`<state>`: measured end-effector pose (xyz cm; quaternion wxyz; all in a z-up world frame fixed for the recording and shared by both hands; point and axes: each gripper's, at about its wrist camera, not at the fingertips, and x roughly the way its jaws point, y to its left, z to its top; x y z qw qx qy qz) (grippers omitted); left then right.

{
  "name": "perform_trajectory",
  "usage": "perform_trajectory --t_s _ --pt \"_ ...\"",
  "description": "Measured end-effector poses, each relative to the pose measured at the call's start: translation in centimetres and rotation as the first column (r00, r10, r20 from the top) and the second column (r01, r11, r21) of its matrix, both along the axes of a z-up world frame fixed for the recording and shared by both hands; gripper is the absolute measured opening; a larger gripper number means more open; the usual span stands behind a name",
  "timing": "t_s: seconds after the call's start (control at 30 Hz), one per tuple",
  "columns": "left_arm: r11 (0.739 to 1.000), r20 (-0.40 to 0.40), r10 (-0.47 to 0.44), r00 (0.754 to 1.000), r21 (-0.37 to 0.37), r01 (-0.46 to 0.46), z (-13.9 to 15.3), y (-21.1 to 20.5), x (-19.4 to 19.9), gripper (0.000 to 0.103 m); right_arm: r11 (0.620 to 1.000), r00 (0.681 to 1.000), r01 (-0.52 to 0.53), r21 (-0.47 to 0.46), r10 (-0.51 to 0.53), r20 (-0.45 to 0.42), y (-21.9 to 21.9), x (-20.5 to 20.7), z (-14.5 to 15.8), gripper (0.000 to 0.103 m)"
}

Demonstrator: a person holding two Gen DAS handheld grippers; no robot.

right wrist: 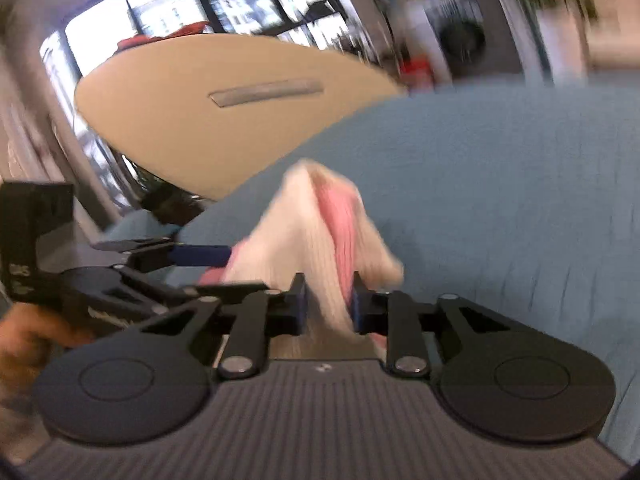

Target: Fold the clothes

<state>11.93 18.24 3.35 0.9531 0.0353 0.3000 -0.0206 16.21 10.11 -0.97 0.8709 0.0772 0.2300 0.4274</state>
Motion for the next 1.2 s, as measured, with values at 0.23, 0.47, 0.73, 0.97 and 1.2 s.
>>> perform_trajectory --t_s 0.23,0.47,0.73,0.97,1.2 --pt "1.0 -0.066 -0.029 0.997 0.006 0.029 -1.6 -1.3 1.0 0.103 0.989 0.996 -0.013 -0.147 0.001 -0.084 1.1 3.4 -2.5 0.039" --pt "1.0 -0.099 -0.019 0.995 -0.003 0.019 -1.2 -0.9 1.4 0.103 0.961 0.944 0.022 -0.274 0.07 0.322 -0.1 1.3 3.6 0.067" --pt "1.0 -0.101 -0.021 0.995 0.008 0.022 -1.9 -0.3 2.0 0.103 0.871 0.933 -0.009 -0.491 0.185 0.31 8.3 4.7 1.7 0.072" --pt "0.999 -0.098 -0.027 0.995 0.018 0.029 -2.1 0.1 2.1 0.103 0.928 0.948 0.048 -0.369 0.073 0.308 6.1 6.0 0.6 0.073" --pt "1.0 -0.109 -0.025 0.994 -0.001 0.025 -2.1 0.6 2.3 0.103 0.947 0.907 0.168 -0.273 -0.04 0.419 1.4 -1.1 4.6 0.073"
